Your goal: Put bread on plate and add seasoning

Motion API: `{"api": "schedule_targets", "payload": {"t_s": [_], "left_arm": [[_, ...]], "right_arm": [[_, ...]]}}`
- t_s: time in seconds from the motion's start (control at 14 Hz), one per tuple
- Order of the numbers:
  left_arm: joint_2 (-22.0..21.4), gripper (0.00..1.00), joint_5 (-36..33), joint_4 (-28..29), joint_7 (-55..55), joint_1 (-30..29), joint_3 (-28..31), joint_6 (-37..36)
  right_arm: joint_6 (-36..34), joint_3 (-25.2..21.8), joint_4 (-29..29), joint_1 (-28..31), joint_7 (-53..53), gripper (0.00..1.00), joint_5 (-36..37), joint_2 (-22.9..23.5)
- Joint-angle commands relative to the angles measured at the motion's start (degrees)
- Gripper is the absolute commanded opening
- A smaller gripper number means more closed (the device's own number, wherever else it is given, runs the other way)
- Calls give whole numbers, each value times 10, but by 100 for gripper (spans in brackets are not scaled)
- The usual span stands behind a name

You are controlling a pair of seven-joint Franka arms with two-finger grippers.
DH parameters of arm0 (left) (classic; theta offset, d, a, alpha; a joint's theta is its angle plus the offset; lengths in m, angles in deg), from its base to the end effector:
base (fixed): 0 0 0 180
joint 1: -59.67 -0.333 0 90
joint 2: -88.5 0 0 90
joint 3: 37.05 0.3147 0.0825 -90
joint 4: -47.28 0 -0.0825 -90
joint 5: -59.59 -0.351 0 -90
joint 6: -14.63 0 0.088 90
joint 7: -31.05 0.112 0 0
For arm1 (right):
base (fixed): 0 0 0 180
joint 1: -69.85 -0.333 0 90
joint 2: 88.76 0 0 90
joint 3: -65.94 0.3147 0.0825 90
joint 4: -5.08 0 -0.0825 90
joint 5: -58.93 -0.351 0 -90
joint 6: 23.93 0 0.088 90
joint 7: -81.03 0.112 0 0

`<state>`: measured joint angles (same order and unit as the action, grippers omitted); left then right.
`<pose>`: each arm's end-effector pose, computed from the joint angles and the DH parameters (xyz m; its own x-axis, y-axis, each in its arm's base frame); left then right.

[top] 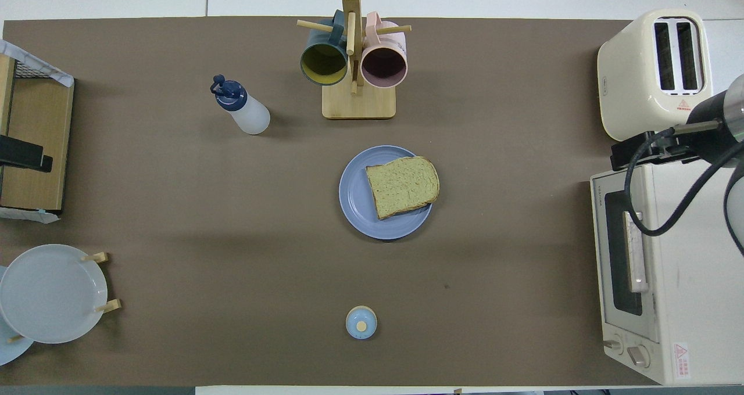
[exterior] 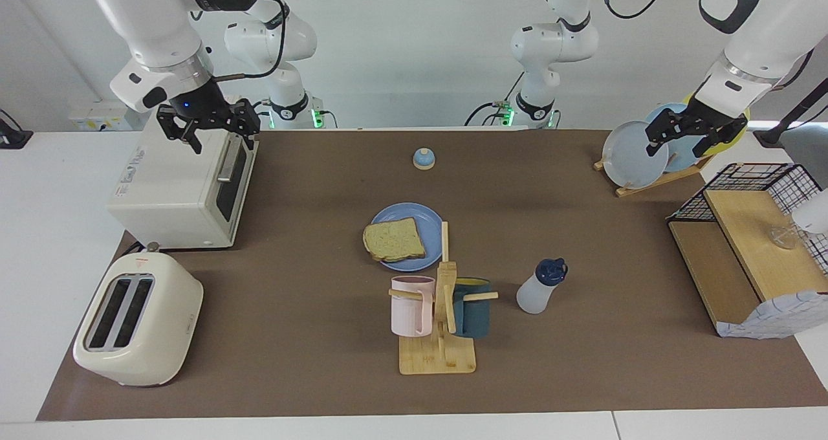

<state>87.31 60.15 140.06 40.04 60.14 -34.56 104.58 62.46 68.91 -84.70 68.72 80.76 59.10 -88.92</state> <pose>0.5136 0.0173 0.6076 0.9922 -0.1214 -0.0266 -0.1210 -0.9925 0.0150 0.5123 0.0364 0.6160 0.9955 0.0759 -0.0564 0.0762 -0.9971 0.0028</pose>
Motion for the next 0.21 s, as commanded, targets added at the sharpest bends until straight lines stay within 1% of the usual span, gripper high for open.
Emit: {"api": "schedule_targets", "payload": {"t_s": [0.0,0.14], "left_arm": [[0,100,8,-9,3,-4,-9,-14],[0,100,8,-8,3,-3,-9,-14]], "right_arm": [[-2,5,-2,10,-8,100,-13,-5],[-2,4,-2,10,-8,100,-13,-5]]}}
